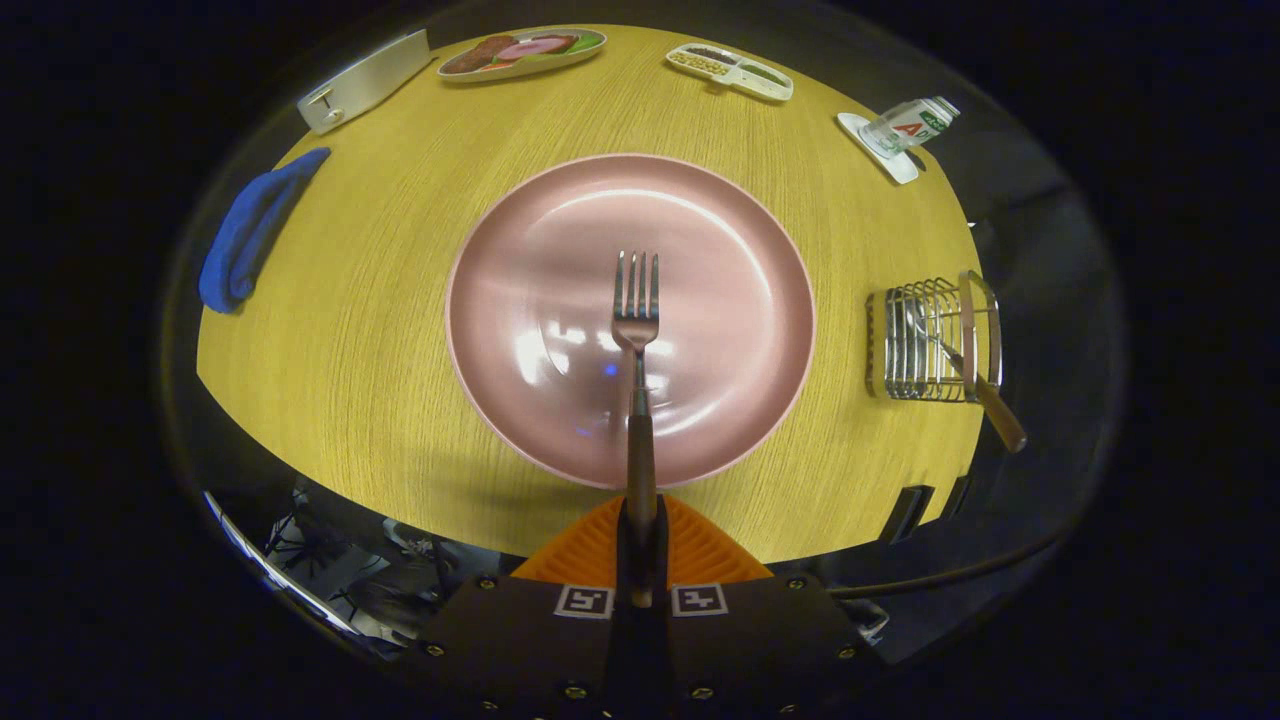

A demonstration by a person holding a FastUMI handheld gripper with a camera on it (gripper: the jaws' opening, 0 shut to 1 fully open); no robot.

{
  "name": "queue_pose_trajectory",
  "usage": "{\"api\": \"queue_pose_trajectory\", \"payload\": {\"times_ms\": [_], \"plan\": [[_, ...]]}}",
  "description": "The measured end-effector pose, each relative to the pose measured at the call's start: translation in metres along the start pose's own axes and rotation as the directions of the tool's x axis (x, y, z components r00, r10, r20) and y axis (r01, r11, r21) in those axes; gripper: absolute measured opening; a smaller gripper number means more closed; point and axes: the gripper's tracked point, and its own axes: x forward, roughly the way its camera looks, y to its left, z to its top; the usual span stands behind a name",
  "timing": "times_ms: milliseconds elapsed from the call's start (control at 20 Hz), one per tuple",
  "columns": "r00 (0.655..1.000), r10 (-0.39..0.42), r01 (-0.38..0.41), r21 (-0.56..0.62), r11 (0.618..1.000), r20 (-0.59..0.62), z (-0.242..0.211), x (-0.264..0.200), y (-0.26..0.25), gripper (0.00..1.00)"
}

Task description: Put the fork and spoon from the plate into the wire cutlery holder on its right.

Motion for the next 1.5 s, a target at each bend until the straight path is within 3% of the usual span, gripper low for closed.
{"api": "queue_pose_trajectory", "payload": {"times_ms": [550,950,1200,1500], "plan": [[0.991,-0.116,0.11,0.083,0.99,0.068,0.024,-0.063,-0.055,0.07],[0.977,-0.21,0.197,0.221,0.955,0.033,0.012,-0.093,-0.138,0.07],[0.97,-0.241,0.235,0.29,0.928,-0.015,-0.004,-0.098,-0.185,0.07],[0.974,-0.217,0.228,0.287,0.931,-0.071,-0.016,-0.078,-0.212,0.07]]}}
